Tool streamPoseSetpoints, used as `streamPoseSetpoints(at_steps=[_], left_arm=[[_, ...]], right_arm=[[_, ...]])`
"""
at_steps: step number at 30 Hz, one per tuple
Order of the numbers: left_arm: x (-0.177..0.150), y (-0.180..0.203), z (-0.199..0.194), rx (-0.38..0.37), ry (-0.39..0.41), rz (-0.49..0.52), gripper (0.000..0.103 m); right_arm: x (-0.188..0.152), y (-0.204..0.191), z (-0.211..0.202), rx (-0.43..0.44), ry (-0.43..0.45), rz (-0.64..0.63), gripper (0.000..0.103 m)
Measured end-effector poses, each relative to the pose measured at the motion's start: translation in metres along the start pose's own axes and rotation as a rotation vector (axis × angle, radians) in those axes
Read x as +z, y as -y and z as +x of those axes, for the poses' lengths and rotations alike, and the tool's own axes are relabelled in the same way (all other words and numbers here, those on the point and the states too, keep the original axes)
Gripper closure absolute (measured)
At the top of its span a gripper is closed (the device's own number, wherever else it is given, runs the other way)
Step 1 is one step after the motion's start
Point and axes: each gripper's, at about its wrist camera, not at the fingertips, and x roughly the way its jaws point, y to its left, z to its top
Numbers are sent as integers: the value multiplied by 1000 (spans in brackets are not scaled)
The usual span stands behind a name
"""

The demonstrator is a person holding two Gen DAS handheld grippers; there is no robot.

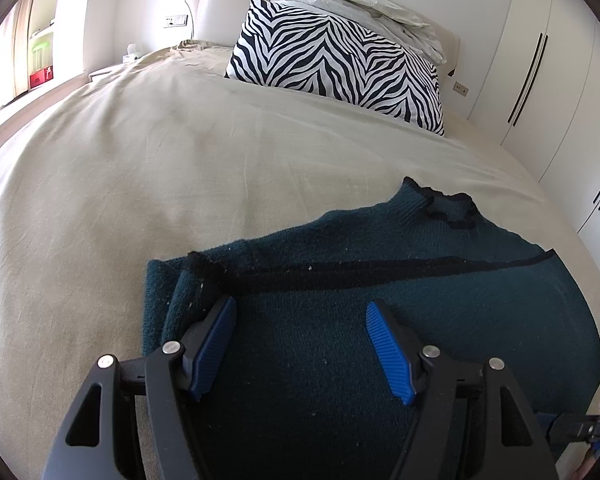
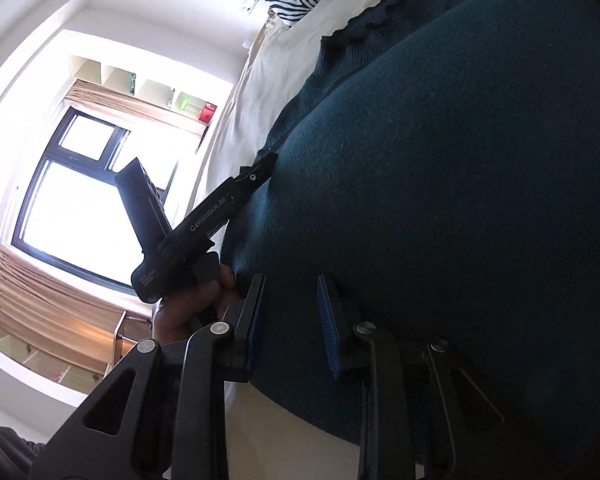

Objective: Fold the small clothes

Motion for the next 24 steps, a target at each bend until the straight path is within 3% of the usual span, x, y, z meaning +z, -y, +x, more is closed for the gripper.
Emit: streamPoseSetpoints(at_steps=[4,7,10,12,15,18,24], left_arm=[[0,0,0,1,1,2,33],[1,0,-1,1,-7,-1,33],[5,2,-13,30,-39,-21,33],[1,10,-38,44,-37,-46,33],[-20,39,-88,-60,-7,-44,32],[-51,73,-112,-159,-32,-22,31],[-93,95,-77,-139,-152,1,33]], right_arm=[[16,43,-63,-39,178,108,80],[16,69,-116,-120,319,170,80],[5,79,-162,-229,424,236,78],[1,78,-183,-222,457,248,77],[-5,57,-178,-160,412,207,77],[-10,28,-141,-71,322,160,77],[-20,-2,-51,6,115,154,77]])
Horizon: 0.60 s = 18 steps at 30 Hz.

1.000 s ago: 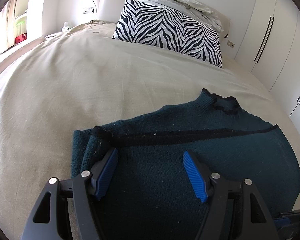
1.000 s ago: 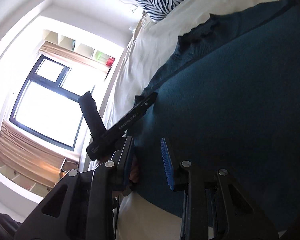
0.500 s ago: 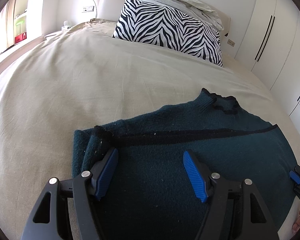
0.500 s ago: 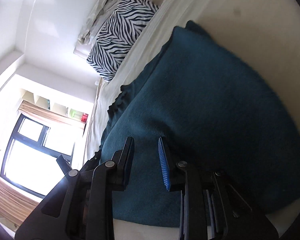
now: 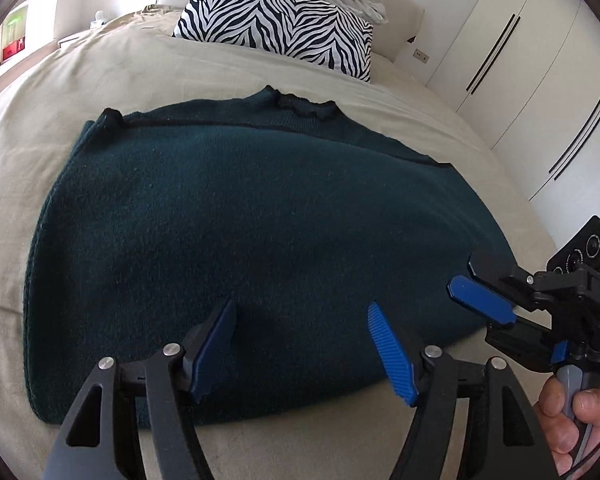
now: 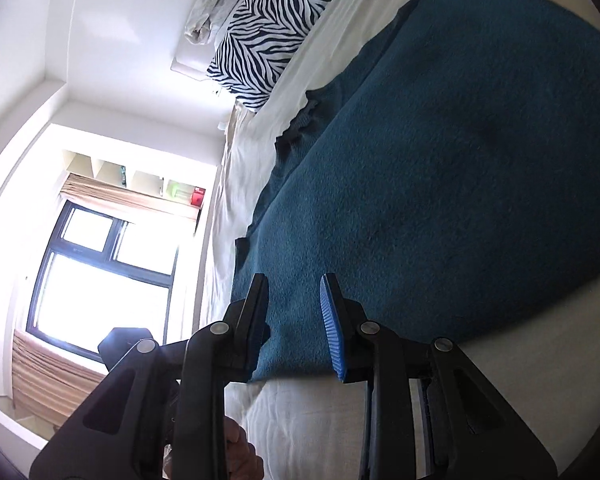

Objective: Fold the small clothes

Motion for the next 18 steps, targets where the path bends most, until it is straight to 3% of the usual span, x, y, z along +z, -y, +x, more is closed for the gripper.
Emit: streamPoseSetpoints(at_steps=[2,4,5,8,18], left_arm=[[-5,-3,2,2,10,24,34],[-6,-5,-2,8,9,31,35],[-6,-8,-3,13,8,27,35],[-10,-17,-7,10,2,12,35],[-20,-21,-12,24,3,14,35]], right_arm=[[-8,6,19,-9,-80,-1,77],[-10,23,24,-69,-76,18,77],[-10,32,20,-28,-59,39,79],[-4,53,-5,-6,32,88,81],[25,99,-117,-186,401,215,80]])
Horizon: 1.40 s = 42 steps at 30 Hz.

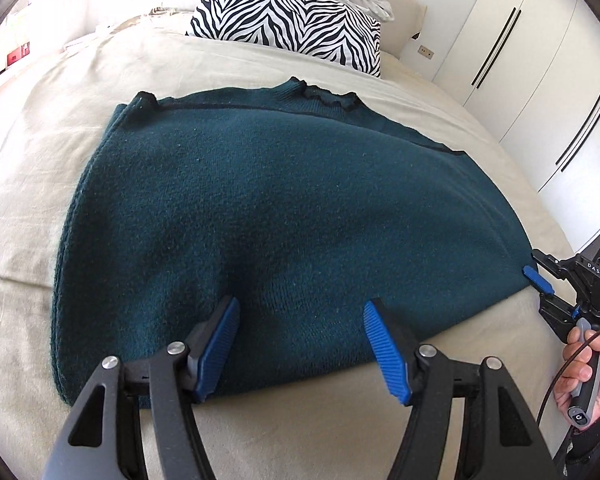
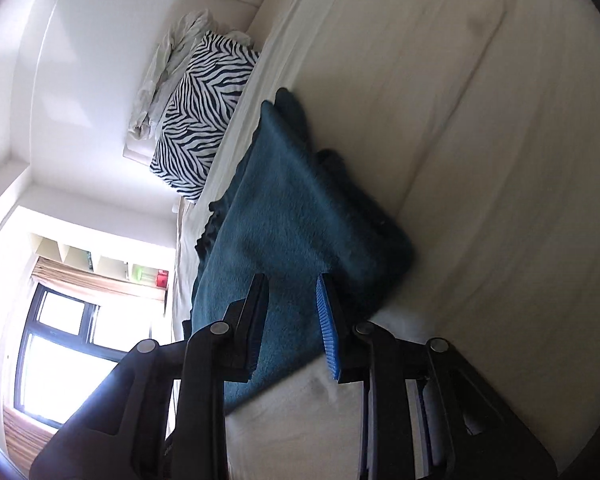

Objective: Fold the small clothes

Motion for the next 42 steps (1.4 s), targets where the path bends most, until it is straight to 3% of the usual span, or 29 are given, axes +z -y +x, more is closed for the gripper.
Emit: streamPoseSetpoints(at_steps=[5,9,11,13,14,15,17,20,26,30,37,42], left_arm=[[-2,0,-1,2,4,5,35],[-2,0,-1,1,4,4,35],[-2,-2,-2,-4,4,-2,35],[-1,-5,-5,-12,4,-14,35],[-2,-7,-8,-17,7,-24,35],[-2,-11,-10,-22,11,-36,35],[-1,-23,-18,-32,21,-66,35],[-2,-49,-31,-43,37,-127,35],[-10,-106,-70,-62,92,-261,32],[-4,-128,-92,-38,153,-313,28],[26,-140,-73,-77,147,-341,26],[36,-147,-40,-159,69,-417,26]], right_arm=[[12,-3,-36,-64,93,-17,77],[11,-13,-72,-25,53,-82,77],[2,-33,-66,-8,10,-141,77],[-11,-55,-50,19,-40,-197,77],[-17,-65,-43,30,-61,-226,71],[-25,-75,-36,35,-82,-252,56],[-38,-90,-25,58,-103,-284,40],[-51,-104,-11,118,-155,-302,40],[-69,-120,12,147,-244,-319,40],[-77,-140,37,162,-289,-348,40],[-90,-185,120,197,-424,-374,40],[-84,-179,166,120,-466,-343,42]])
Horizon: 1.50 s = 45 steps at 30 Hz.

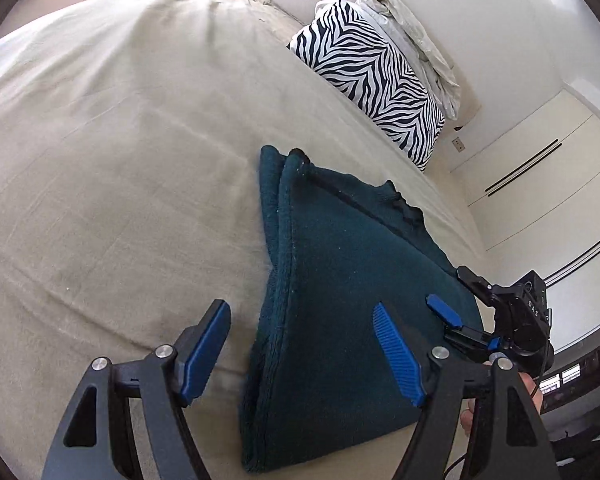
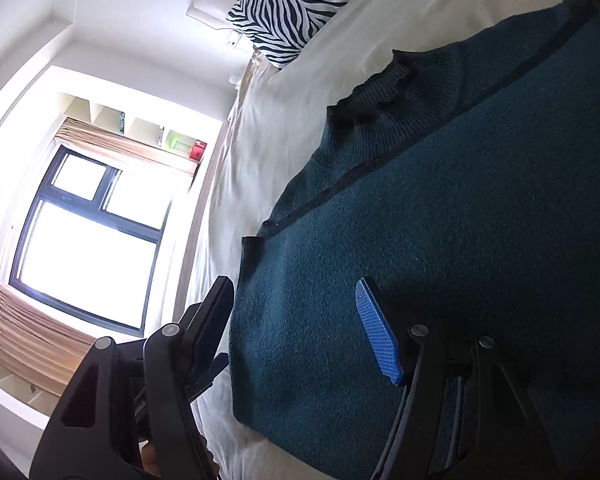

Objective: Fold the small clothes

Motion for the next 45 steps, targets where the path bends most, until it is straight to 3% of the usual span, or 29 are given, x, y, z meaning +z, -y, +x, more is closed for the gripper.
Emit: streamPoseSetpoints(at_steps=[5,14,19,21,23,24,30,32,38,45], left_arm=[[-2,-8,9,-68,-61,-38,26],[-8,-23,19,-232,-232,-257,26],[-8,-29,25,-285,-226,-338,26],[-7,-34,28,-316,-219,-373,32],[-7,-38,34,-334,-232,-403,55],[-9,-40,37,-338,-241,-417,59],[-11,-35,48,-333,-261,-406,69],[-11,-37,49,-320,-260,-413,90],[-6,-14,36,-298,-220,-351,91],[13,77,34,-314,-209,-174,91]], right_arm=[[-1,4,-15,67,8,14,41],[-11,-13,1,147,-116,21,40],[-13,-29,28,166,-207,21,40],[-12,-32,40,165,-239,25,40],[-11,-33,51,157,-262,31,40],[-12,-34,56,161,-276,36,40],[-8,-31,78,126,-308,37,41],[-7,-31,80,135,-312,41,41],[0,-26,63,184,-291,79,41],[38,12,-10,319,-178,178,40]])
